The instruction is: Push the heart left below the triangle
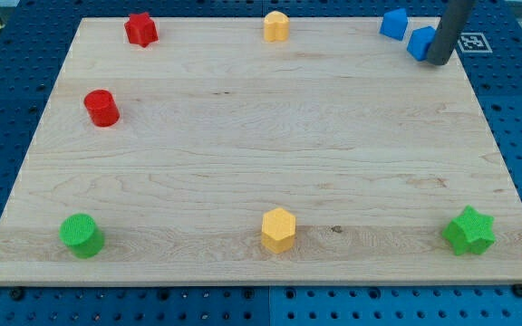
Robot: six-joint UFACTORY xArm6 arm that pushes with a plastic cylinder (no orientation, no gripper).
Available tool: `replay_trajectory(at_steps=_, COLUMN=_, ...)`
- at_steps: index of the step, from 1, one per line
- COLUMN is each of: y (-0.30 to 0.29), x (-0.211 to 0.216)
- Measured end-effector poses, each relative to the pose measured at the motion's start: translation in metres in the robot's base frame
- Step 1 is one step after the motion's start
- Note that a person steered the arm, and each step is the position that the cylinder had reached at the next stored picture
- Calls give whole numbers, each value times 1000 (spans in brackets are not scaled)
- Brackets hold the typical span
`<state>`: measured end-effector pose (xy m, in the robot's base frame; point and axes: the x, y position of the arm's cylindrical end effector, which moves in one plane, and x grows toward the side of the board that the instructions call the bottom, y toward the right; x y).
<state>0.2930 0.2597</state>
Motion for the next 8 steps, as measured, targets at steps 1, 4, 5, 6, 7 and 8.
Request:
replay_trajectory(at_steps=1, y=-28, x=9)
replay_trajectory(at_steps=4, y=-255, x=18)
replay_trajectory(at_steps=5, y=-284, x=-17)
replay_trajectory(at_steps=6, y=-284, x=-24)
replay_trajectory(at_steps=7, y=-284, x=-24)
replay_trajectory(at_steps=8, y=-284, x=-29)
